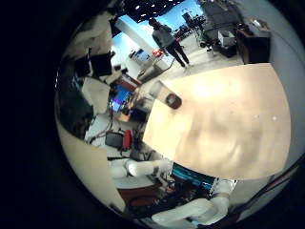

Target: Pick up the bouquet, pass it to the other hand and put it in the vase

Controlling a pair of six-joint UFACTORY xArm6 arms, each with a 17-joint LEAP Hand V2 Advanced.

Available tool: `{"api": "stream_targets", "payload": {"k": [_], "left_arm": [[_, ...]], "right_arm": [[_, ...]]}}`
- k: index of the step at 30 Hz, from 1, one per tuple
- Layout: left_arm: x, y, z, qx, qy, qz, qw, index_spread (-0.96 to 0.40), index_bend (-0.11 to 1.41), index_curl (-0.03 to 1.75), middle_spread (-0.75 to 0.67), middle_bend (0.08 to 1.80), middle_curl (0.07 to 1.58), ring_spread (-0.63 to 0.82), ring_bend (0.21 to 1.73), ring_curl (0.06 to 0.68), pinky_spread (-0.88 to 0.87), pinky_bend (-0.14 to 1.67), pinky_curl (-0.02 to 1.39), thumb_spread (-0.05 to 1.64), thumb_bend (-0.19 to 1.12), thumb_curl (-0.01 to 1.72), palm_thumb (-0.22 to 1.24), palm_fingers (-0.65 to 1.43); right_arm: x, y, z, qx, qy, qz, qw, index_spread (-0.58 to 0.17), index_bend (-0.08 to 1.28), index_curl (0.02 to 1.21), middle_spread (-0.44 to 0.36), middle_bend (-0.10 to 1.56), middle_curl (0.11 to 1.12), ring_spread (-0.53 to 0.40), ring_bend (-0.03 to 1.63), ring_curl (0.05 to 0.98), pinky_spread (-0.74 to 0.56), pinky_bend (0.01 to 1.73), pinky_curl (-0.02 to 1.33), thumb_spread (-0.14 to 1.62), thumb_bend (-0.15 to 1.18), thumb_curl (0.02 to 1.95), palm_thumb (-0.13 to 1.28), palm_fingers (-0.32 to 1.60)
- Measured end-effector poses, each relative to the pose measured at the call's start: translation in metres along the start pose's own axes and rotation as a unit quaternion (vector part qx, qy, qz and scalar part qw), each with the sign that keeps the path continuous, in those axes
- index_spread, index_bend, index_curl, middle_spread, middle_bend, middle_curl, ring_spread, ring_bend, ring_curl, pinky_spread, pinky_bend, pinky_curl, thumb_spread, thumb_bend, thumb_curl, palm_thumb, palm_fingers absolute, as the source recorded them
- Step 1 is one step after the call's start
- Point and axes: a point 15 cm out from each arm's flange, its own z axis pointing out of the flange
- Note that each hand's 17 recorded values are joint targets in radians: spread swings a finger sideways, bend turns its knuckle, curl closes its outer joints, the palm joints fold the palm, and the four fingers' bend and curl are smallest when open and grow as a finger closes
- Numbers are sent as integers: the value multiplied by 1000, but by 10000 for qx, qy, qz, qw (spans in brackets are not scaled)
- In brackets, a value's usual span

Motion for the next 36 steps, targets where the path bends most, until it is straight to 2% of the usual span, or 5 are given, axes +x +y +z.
{"api": "stream_targets", "payload": {"k": [17,23,26,33,36], "left_arm": [[34,7,24,-499,937,219,9941,170,154,303,358,212,354,523,604,200,544,533,179,974,-24,339,304,223],[41,6,34,-637,1151,178,9911,15,195,341,68,582,459,194,643,180,204,663,160,982,0,360,410,896],[38,5,35,-613,1194,90,9909,-128,222,374,-114,739,568,-151,967,301,-138,972,269,1030,117,425,675,1381],[34,-10,9,117,1340,102,9909,-398,604,584,-343,1012,762,-373,1354,484,-363,1378,458,1034,169,537,885,1251],[37,-12,4,251,1306,225,9909,-468,720,673,-393,1080,813,-394,1435,522,-392,1461,506,1044,176,575,929,1180]], "right_arm": [[15,29,53,-808,42,-88,9967,-226,1194,877,-120,1404,742,-178,1485,671,-193,1308,770,845,-5,1114,1150,1147],[45,23,58,-767,644,-41,9950,-219,1198,872,-120,1407,739,-179,1483,672,-196,1294,794,843,-7,1115,1156,1144],[55,31,65,-849,663,222,9939,-218,1198,871,-120,1409,738,-180,1482,673,-200,1289,806,843,-18,1106,1145,1140],[82,29,67,-502,795,667,9933,-245,1058,831,-130,1317,694,-191,1410,630,-288,1194,753,913,-73,909,885,1056],[96,35,66,-440,813,857,9920,-305,732,765,-157,1134,639,-229,1370,600,-404,1227,723,958,-60,795,761,750]]}}
